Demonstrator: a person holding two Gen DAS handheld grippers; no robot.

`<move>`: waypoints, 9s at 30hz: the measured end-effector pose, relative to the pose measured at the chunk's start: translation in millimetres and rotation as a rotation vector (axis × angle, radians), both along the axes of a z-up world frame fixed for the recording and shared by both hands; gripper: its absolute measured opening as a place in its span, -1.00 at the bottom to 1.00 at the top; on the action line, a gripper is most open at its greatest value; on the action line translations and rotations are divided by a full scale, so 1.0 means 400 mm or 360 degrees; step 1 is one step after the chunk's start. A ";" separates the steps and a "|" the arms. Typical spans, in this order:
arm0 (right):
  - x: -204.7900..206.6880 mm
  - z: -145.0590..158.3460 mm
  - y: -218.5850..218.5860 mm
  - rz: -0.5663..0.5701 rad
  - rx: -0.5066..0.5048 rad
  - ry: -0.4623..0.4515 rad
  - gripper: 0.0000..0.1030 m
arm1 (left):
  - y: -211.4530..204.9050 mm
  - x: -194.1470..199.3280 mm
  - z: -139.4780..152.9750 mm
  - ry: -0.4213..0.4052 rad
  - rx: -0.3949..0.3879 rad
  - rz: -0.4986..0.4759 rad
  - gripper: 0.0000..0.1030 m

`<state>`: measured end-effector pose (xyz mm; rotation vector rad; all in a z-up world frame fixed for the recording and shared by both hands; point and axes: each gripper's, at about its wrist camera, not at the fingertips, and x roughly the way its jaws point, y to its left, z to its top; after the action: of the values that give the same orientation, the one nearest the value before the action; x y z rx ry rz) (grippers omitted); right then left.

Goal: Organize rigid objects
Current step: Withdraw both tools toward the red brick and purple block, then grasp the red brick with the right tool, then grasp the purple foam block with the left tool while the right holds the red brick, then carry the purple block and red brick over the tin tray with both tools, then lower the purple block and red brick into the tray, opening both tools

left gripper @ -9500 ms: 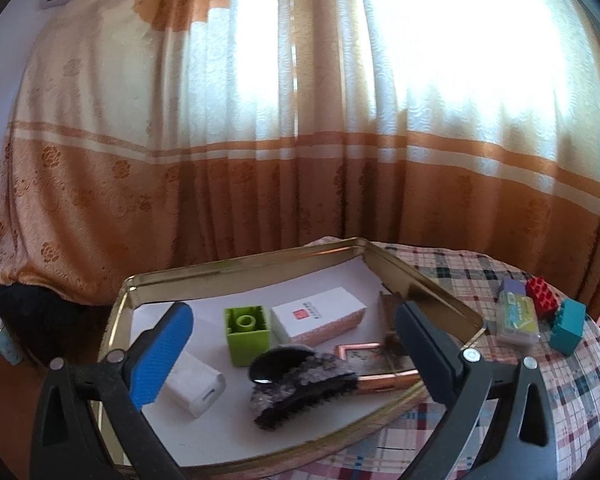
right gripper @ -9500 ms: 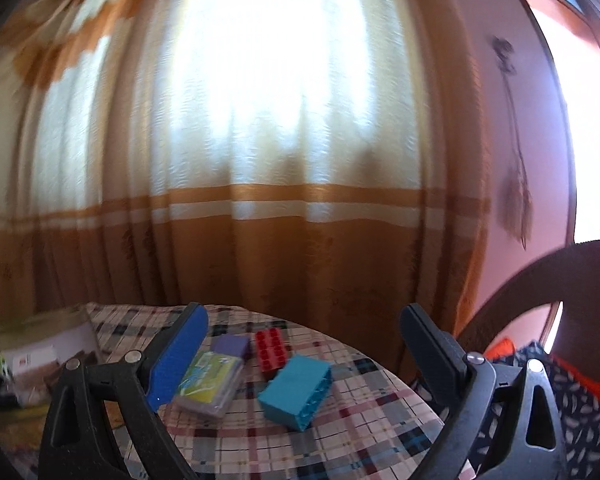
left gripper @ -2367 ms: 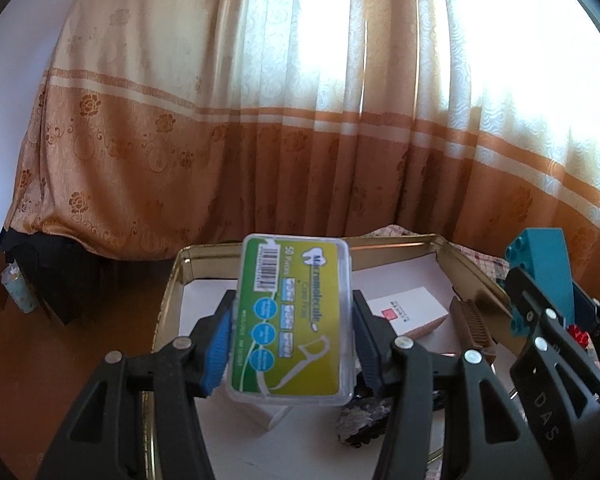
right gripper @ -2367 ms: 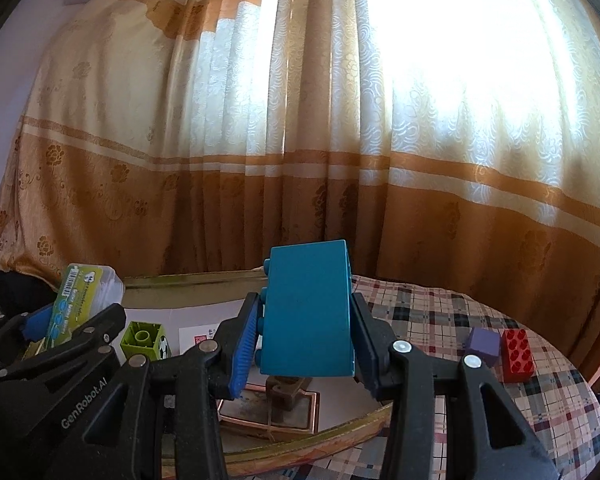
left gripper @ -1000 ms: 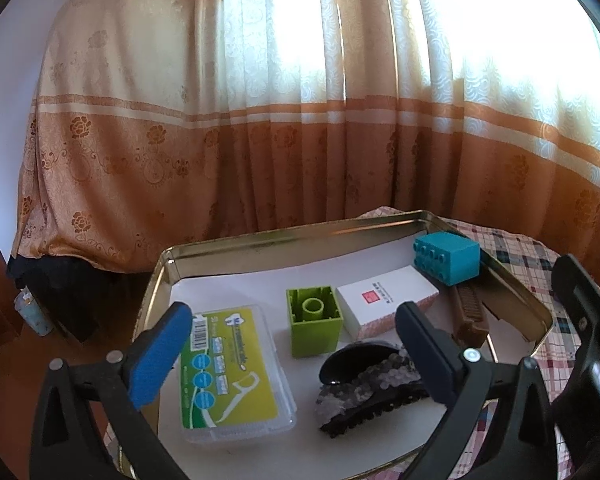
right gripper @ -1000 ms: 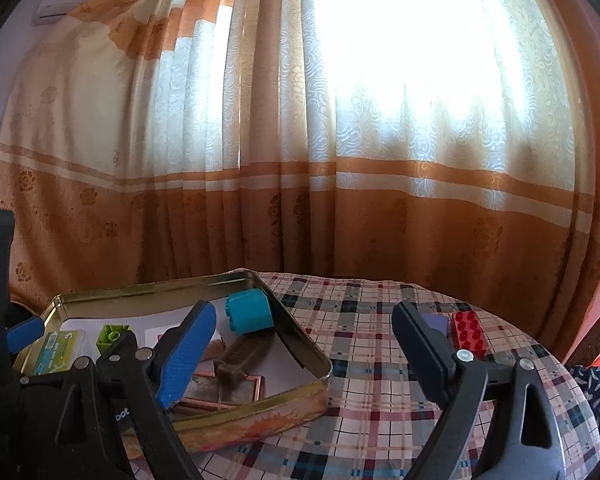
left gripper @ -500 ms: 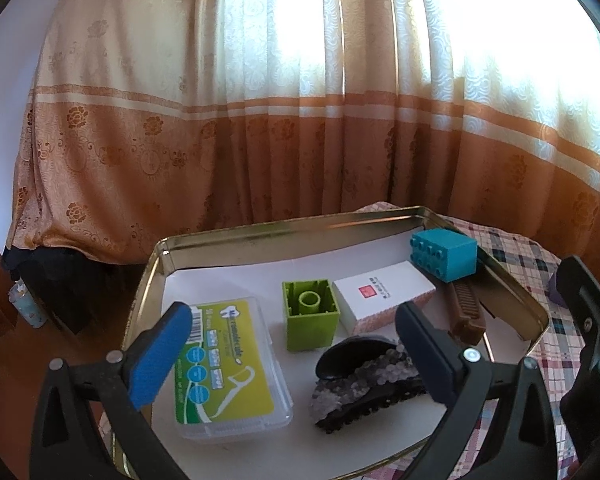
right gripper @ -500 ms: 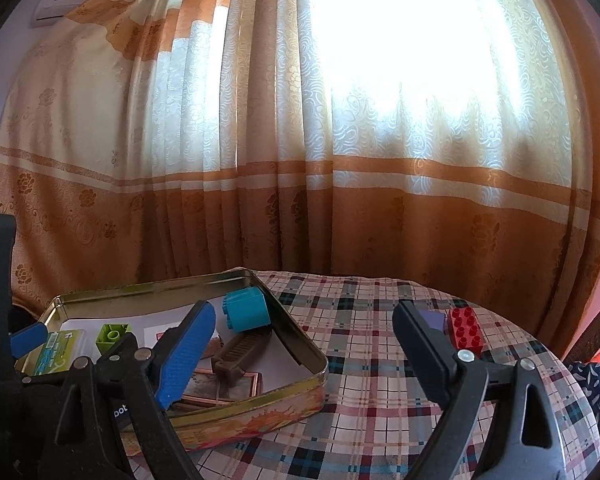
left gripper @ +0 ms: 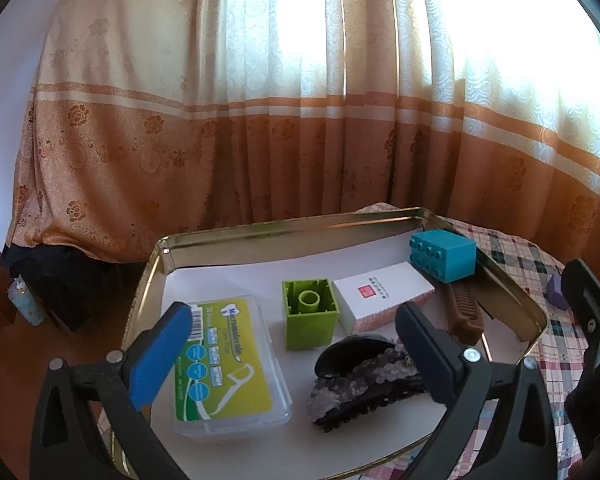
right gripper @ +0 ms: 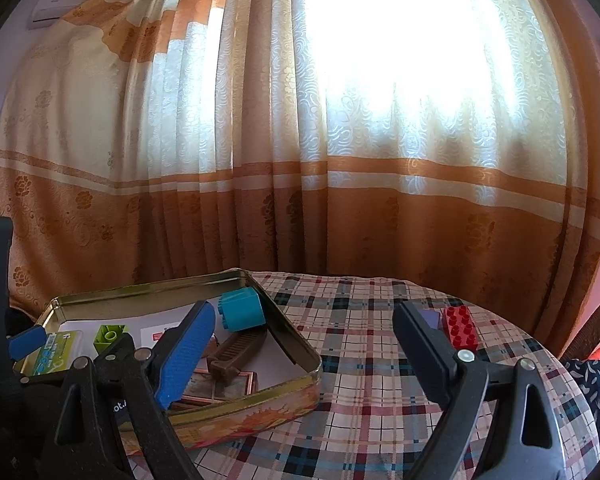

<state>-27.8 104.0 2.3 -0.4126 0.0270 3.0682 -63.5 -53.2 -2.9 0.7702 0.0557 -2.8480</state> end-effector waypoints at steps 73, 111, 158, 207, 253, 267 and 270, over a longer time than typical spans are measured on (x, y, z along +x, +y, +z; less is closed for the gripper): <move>-0.343 -0.136 0.389 -0.0274 0.0018 -0.0910 -0.05 | 0.451 0.085 0.024 0.0120 -0.0317 -0.0773 0.99; -0.127 -0.057 0.605 -0.0595 -0.0532 -0.0345 -0.33 | 0.693 -0.327 -0.098 -0.0582 0.0044 -0.0903 0.31; -0.054 -0.013 0.441 -0.0523 -0.0135 -0.0122 -0.34 | 0.419 0.055 0.025 0.0093 -0.0104 -0.0869 -0.25; 0.051 -0.004 0.275 -0.0387 -0.0053 -0.0029 -0.34 | 0.192 0.199 0.101 0.0111 0.0123 -0.1271 0.16; 0.064 0.069 0.162 -0.0103 -0.0133 0.0114 -0.34 | -0.015 0.122 0.149 0.0045 0.0258 -0.0841 -0.75; -0.006 0.070 0.012 0.0145 -0.0171 0.0036 -0.34 | -0.039 0.051 0.135 -0.0001 0.0150 -0.0641 -0.75; -0.039 0.066 -0.035 0.0247 -0.0212 -0.0018 -0.34 | -0.034 0.036 0.131 -0.0006 0.0108 -0.0594 -0.75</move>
<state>-43.5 90.1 28.6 -0.4590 0.2100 3.2284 -49.1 -66.9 49.6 0.8814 0.0083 -3.2098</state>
